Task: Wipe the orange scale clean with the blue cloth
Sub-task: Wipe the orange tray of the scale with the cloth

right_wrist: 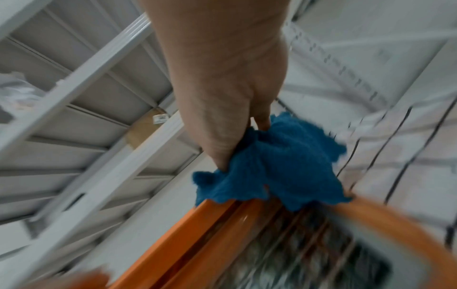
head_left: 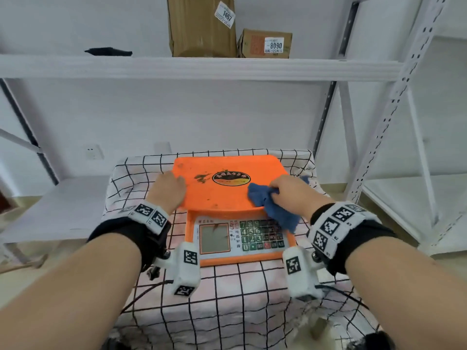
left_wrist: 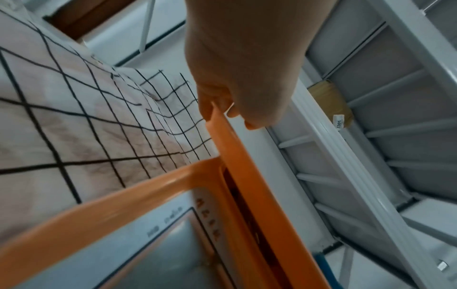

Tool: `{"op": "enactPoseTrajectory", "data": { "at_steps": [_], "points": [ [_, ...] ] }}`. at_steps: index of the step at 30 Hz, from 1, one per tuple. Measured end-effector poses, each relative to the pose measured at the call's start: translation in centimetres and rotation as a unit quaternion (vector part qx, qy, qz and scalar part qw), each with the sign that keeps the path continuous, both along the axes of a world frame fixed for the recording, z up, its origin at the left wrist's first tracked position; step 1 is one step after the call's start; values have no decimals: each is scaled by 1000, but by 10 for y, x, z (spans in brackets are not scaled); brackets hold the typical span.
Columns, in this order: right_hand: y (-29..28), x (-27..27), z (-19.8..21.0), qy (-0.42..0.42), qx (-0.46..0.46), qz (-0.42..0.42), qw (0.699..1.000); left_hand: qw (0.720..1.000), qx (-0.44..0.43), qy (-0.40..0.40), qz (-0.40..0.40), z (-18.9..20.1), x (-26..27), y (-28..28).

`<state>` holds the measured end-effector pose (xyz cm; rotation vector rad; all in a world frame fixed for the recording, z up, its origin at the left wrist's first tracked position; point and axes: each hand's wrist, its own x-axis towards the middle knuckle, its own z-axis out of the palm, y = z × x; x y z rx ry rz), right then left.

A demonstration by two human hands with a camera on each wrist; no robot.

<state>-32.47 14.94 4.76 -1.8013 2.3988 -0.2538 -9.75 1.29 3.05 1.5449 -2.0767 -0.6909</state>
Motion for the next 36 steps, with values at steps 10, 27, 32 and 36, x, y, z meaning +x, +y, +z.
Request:
{"op": "enactPoseTrajectory", "data": {
  "at_steps": [10,27,32,36],
  "points": [
    [-9,14,-6,-106,-26,58,992,997,-78,4,13,-9,2,4],
    [8,35,-24,-101,-141,58,983,994,5,108,4,-4,17,11],
    [30,-4,-33,-53,-190,53,979,991,10,133,-17,-9,25,19],
    [21,30,-47,-62,-222,116,966,982,49,181,-16,-9,28,22]
  ]
}}
